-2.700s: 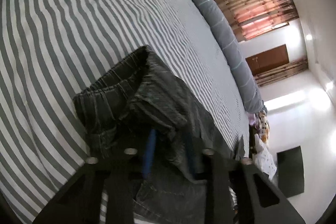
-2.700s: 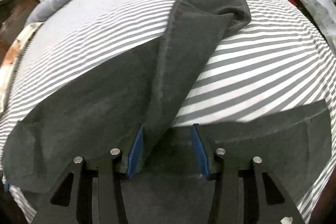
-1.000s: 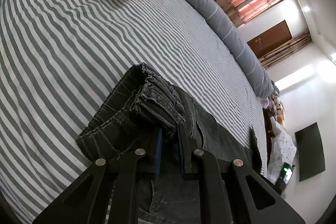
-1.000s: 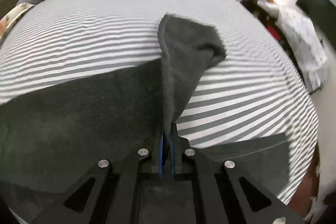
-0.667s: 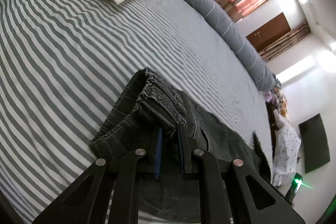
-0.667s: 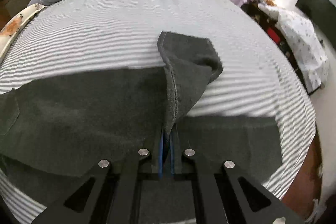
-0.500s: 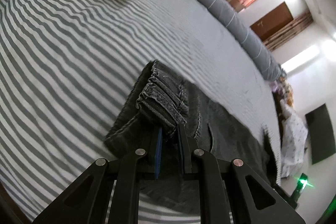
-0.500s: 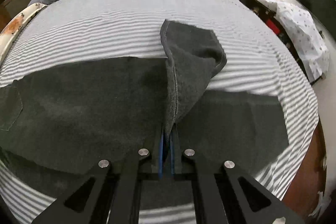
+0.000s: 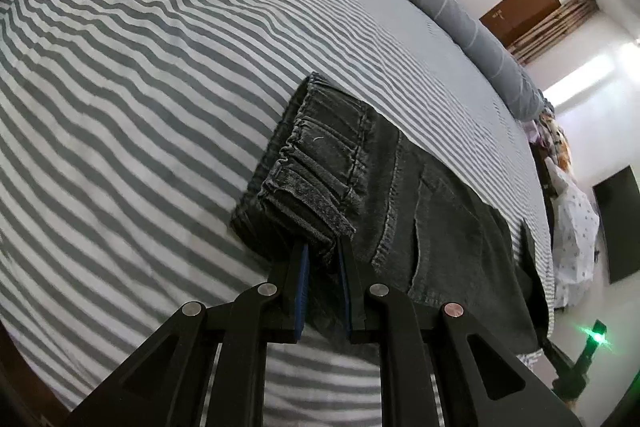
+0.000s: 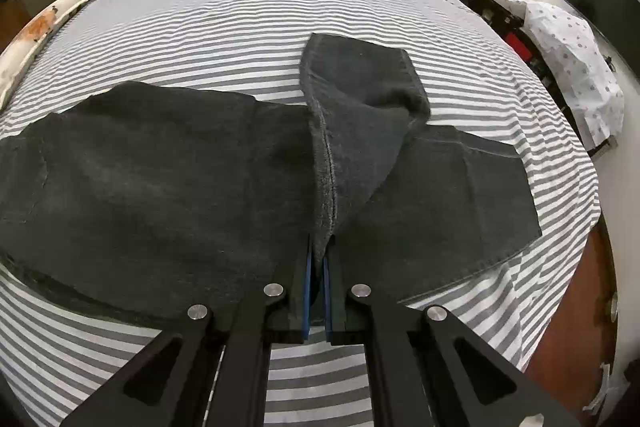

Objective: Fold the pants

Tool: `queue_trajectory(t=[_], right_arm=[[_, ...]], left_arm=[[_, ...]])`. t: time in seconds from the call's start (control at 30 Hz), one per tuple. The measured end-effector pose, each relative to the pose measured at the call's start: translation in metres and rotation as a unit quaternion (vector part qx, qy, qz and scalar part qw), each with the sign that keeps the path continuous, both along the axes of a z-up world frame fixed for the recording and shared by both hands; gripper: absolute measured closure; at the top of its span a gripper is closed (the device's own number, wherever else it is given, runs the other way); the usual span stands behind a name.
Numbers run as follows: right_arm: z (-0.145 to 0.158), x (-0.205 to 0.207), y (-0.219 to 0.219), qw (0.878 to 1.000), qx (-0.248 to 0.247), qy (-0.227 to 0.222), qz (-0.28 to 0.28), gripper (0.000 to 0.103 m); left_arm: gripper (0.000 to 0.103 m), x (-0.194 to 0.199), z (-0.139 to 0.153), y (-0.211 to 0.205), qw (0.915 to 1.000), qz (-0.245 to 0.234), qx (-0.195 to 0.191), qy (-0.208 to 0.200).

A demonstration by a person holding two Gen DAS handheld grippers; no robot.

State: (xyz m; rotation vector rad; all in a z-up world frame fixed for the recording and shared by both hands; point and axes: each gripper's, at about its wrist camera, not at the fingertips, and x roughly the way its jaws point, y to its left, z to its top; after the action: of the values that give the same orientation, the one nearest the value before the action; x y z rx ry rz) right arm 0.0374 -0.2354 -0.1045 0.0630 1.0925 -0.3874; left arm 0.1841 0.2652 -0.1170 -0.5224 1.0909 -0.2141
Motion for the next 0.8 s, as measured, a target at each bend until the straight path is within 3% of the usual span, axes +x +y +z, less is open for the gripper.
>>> queue_trajectory(t=[0.27,0.53,0.8], right_arm=[[-0.017,-0.002,-0.009,1.0,-0.002,0.019,-0.007,0.101],[-0.057,0.009,-0.022,0.997,0.053,0.062,-0.018,0.1],[-0.06,0.01,-0.048,0.99,0.127,0.06,-0.02,0.083]], left_arm=[[0.089,-0.012,-0.019,-0.006,0.9991,-0.017,0.021,0.033],[0.088,-0.014,-0.009,-0.015,0.9983,-0.014,0.049,0.026],[0.084,-0.024,0.023,-0.041,0.9942,-0.02,0.105,0.012]])
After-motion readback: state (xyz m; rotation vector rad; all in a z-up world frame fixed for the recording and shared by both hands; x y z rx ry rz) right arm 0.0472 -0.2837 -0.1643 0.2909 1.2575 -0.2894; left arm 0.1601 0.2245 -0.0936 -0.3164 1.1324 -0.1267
